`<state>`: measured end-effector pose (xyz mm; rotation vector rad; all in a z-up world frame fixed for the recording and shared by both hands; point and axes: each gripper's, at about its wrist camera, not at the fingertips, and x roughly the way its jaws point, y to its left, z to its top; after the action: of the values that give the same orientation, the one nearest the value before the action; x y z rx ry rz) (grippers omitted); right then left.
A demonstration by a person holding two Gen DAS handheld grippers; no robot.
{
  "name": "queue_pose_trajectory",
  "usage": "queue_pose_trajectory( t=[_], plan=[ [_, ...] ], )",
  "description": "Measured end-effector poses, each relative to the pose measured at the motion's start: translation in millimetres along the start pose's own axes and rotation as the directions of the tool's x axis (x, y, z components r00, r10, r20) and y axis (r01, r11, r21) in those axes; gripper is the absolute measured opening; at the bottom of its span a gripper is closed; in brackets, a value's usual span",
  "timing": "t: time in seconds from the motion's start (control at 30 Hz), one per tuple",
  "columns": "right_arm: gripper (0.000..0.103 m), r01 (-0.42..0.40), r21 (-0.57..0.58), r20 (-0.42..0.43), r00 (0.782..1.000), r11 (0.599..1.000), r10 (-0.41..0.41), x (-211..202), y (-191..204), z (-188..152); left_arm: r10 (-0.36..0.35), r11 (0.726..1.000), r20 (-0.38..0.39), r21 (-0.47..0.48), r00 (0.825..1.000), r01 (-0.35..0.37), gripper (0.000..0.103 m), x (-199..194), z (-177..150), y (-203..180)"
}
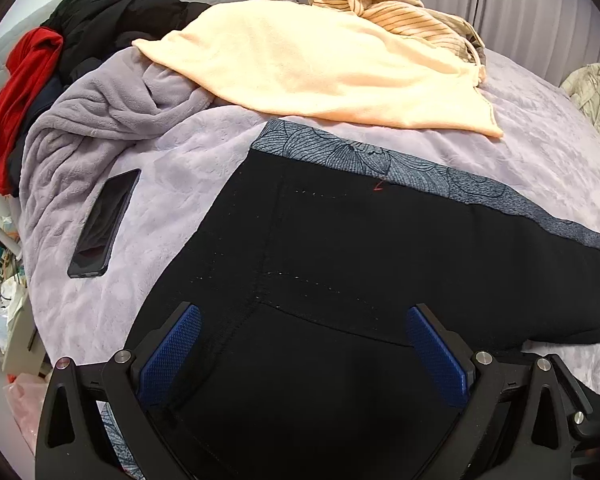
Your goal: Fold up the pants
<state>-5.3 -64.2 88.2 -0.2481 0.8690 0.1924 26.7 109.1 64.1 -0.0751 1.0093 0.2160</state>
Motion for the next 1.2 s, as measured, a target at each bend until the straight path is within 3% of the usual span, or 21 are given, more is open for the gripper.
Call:
queue_pose_trajectory(
  t=[0.17, 0.37, 0.63, 0.73, 0.83, 0.93, 1.03, 1.1, 1.2],
  plan=[
    [0.103, -0.009, -0.022, -0.011, 1.0, 1.0, 0.009, 11.7, 5.9, 8.5, 0.018, 1.0, -0.004, 0.01, 1.0, -0.018, 0.103, 9.2, 8.0, 2.3],
    [0.103, -0.082, -0.115, 0.011, 0.996, 0.99, 0.084, 29.5, 2.7, 31.4, 0.028, 0.999, -0.023, 0.025, 0.999, -0.027, 0.103, 27.3, 24.6, 3.9],
    [0.103, -0.193, -0.19, 0.012, 0.98, 0.963, 0.199, 60.1, -5.3, 72.2, -0.055, 0.998, -0.061, -0.018, 0.997, 0.054, 0.103, 50.5, 56.2, 2.5],
    [0.103, -0.188, -0.278, -0.03, 0.982, 0.942, 0.187, 89.7, -1.4, 82.7, -0.074, 0.997, -0.088, -0.033, 0.993, 0.071, 0.103, 64.8, 65.8, 0.2],
    [0.103, -0.233, -0.302, -0.069, 0.972, 0.924, 0.223, 116.0, -5.9, 94.4, -0.063, 0.998, -0.106, -0.016, 0.992, 0.062, 0.103, 77.1, 68.6, -6.2],
    [0.103, -0.302, -0.275, -0.13, 0.952, 0.913, 0.276, 143.1, -14.7, 107.9, -0.063, 0.998, -0.123, -0.006, 0.99, 0.063, 0.103, 87.9, 69.0, -10.1],
    [0.103, -0.304, -0.301, -0.198, 0.947, 0.904, 0.253, 169.1, -13.0, 110.6, -0.062, 0.998, -0.131, 0.002, 0.989, 0.063, 0.103, 96.7, 69.8, -13.4],
    [0.103, -0.339, -0.308, -0.25, 0.93, 0.889, 0.268, 185.1, -10.1, 107.2, -0.062, 0.998, -0.138, 0.009, 0.988, 0.064, 0.103, 102.3, 70.3, -14.9],
    [0.103, -0.391, -0.272, -0.262, 0.909, 0.879, 0.324, 195.1, -16.5, 104.7, -0.065, 0.997, -0.142, 0.026, 0.988, 0.07, 0.103, 107.7, 71.7, -15.8]
  ],
)
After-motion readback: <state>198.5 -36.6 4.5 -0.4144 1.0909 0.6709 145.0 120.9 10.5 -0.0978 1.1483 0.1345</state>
